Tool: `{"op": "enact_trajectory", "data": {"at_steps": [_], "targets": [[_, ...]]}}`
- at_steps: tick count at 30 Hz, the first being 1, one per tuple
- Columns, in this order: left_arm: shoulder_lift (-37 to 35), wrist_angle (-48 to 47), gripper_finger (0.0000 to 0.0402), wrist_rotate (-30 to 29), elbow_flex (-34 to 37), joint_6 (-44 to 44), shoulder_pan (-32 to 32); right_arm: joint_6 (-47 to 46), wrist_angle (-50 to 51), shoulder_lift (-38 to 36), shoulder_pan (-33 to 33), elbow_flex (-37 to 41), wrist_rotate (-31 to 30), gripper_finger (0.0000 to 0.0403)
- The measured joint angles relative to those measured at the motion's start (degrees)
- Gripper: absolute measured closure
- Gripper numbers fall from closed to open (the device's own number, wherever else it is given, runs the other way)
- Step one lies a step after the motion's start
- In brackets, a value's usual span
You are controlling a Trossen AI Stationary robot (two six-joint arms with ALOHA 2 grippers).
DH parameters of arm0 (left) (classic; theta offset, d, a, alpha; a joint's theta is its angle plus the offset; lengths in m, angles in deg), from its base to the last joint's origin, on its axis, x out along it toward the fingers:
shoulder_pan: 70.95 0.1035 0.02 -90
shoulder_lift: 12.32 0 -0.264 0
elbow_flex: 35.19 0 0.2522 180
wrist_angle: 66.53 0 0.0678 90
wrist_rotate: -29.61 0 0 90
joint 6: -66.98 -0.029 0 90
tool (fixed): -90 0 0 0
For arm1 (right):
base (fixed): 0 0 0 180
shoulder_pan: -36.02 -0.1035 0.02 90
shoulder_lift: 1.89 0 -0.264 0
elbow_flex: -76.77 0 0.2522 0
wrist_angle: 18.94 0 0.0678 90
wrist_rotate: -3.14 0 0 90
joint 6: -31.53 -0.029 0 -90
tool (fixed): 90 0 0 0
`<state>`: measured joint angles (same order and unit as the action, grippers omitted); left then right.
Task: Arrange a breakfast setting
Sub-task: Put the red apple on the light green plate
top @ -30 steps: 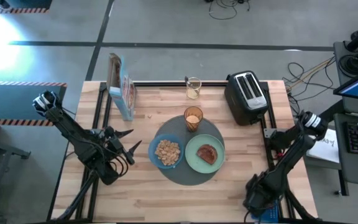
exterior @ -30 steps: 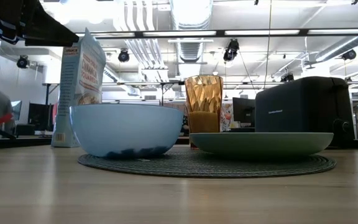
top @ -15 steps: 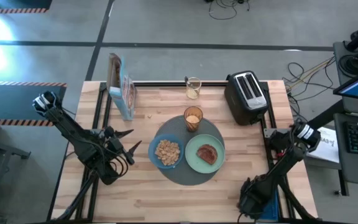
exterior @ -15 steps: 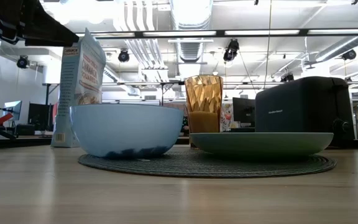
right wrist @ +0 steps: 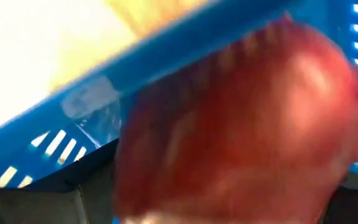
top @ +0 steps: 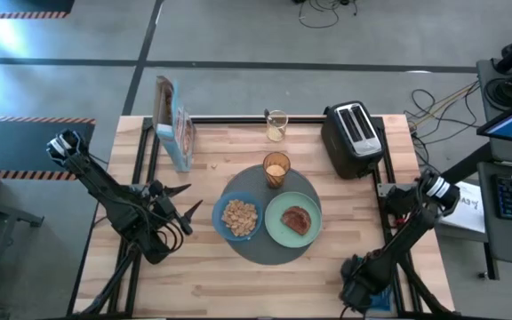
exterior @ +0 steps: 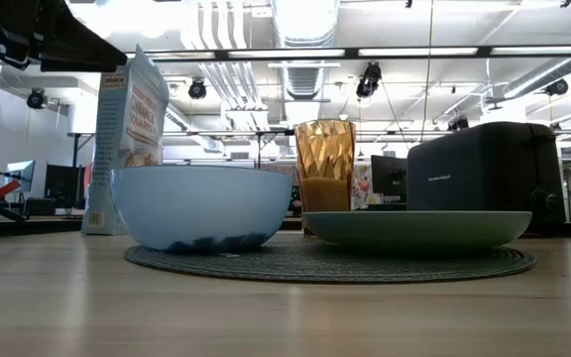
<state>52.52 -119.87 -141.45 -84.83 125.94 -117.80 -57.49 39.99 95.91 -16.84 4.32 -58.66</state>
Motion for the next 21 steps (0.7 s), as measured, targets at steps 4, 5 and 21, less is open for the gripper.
{"op": "enact_trajectory", "data": {"at_steps": [4, 5, 21], "targets": [[0.00, -0.02, 0.0132, 0.01, 0.00, 0.01, 0.02, -3.70, 0.65, -2.12, 0.00, 0.10, -4.91, 0.0080], [0.00, -0.01, 0.0132, 0.02, 0.01, 0.02, 0.02, -4.85, 0.82, -2.59, 0.00, 0.10, -5.57, 0.0082], [0.00, 1.05, 0.0132, 0.02, 0.00, 0.02, 0.09, -7.73, 0.96, -4.36, -0.02, 0.06, -7.91, 0.0354]]}}
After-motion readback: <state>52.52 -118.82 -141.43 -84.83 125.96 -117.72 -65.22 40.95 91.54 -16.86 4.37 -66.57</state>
